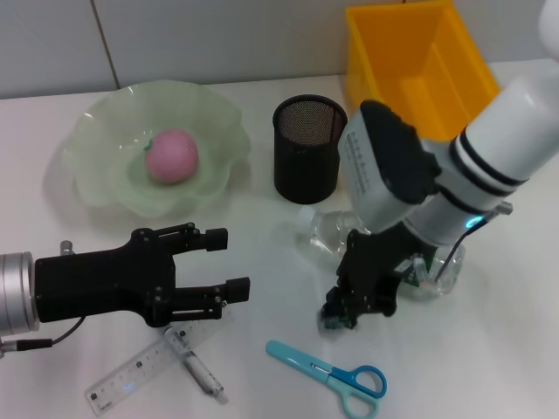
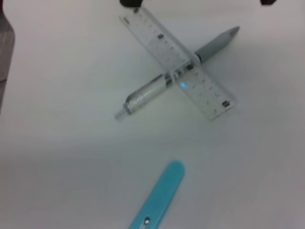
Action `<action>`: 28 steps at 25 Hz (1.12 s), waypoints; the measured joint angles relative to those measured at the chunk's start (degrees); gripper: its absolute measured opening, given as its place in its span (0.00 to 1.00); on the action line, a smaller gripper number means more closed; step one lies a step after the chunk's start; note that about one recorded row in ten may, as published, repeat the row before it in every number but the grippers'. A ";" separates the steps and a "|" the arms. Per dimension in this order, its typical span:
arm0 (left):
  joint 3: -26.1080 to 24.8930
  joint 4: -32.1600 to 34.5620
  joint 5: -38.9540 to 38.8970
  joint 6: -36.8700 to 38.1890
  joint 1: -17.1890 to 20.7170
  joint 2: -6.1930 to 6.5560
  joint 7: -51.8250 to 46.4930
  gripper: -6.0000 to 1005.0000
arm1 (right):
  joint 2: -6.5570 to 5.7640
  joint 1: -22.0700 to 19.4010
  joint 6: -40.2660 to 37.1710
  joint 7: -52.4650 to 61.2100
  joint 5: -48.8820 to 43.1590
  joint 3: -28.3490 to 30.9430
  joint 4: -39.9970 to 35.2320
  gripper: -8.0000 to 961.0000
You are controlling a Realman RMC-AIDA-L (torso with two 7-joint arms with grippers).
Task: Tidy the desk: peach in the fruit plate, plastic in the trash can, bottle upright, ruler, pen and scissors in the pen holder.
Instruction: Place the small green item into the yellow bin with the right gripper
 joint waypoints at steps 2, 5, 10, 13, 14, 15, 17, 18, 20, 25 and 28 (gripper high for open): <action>0.00 -0.02 0.00 0.03 0.02 0.00 -0.01 0.81 | -0.13 0.00 -1.15 0.03 0.44 2.59 -1.01 0.08; 0.00 -0.07 0.00 0.10 0.02 0.00 -0.03 0.81 | -0.16 -0.16 -2.96 0.04 1.37 7.19 -2.78 0.08; 0.01 -0.21 0.00 0.43 0.02 -0.01 -0.05 0.81 | -0.28 -1.04 -4.24 -0.13 4.71 18.42 -6.09 0.09; 0.01 -0.24 0.00 0.62 0.02 -0.01 -0.06 0.81 | -0.47 -1.85 -4.05 -1.21 8.62 25.81 -7.05 0.09; 0.01 -0.24 0.00 0.71 0.02 -0.01 -0.06 0.81 | -0.51 -2.66 -3.26 -2.50 11.73 29.53 -7.31 0.10; 0.01 -0.25 0.00 0.76 0.02 -0.01 -0.06 0.81 | -0.51 -2.66 -3.26 -2.50 11.73 29.53 -7.31 0.10; 0.01 -0.25 -0.01 0.80 0.02 -0.05 -0.06 0.81 | -0.35 -4.12 -0.97 -4.62 16.11 33.45 -7.44 0.10; 0.01 -0.26 -0.01 0.80 0.02 -0.08 -0.06 0.81 | -0.29 -4.83 0.21 -5.39 17.78 34.46 -7.35 0.10; 0.01 -0.25 -0.01 0.83 0.00 -0.09 -0.06 0.81 | -0.20 -7.11 4.71 -7.52 23.47 35.90 -6.61 0.11; 0.01 -0.26 0.00 0.89 -0.05 -0.10 -0.06 0.81 | -0.21 -11.00 18.85 -11.62 36.06 36.15 -2.03 0.11; 0.01 -0.26 0.00 0.93 -0.10 -0.09 -0.07 0.81 | -0.24 -11.15 26.58 -12.16 38.74 36.15 1.65 0.12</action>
